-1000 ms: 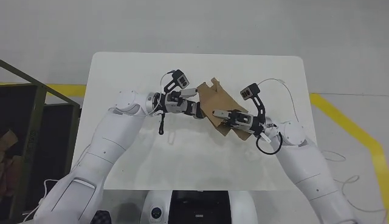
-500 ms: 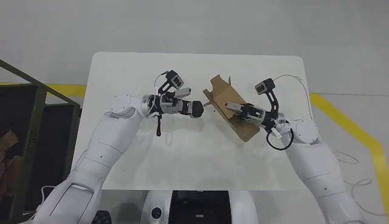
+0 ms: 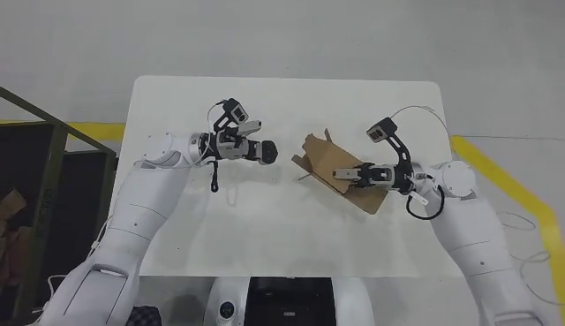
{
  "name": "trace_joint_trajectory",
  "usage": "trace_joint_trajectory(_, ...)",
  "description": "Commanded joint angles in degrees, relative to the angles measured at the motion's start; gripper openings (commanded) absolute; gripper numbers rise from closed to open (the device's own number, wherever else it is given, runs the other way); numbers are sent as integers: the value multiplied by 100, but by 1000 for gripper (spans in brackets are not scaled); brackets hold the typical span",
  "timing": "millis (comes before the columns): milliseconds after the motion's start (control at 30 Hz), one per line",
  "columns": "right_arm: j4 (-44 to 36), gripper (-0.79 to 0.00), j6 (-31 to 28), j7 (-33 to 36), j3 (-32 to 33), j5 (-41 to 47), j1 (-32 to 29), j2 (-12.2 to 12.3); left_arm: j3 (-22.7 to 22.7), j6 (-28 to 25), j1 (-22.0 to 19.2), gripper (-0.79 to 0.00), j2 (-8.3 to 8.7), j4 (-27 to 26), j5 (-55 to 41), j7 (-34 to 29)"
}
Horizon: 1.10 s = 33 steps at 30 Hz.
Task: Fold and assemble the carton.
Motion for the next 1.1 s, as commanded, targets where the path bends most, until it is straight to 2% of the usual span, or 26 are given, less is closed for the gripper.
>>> trace_joint_trajectory(0,-118,-785,63,51,-18,20,-10,18,62,5,-4,0,-15,37,-36,-1)
trace_joint_trajectory(367,-630,-785,125,113,-289,110,-68,81,474,-44,-83,0,-165,149,-536,-113)
trace_joint_trajectory(1067,-413,-785,-75,-87,-880,188,154,97,534,67,33,0,-188,-213,-732,-354)
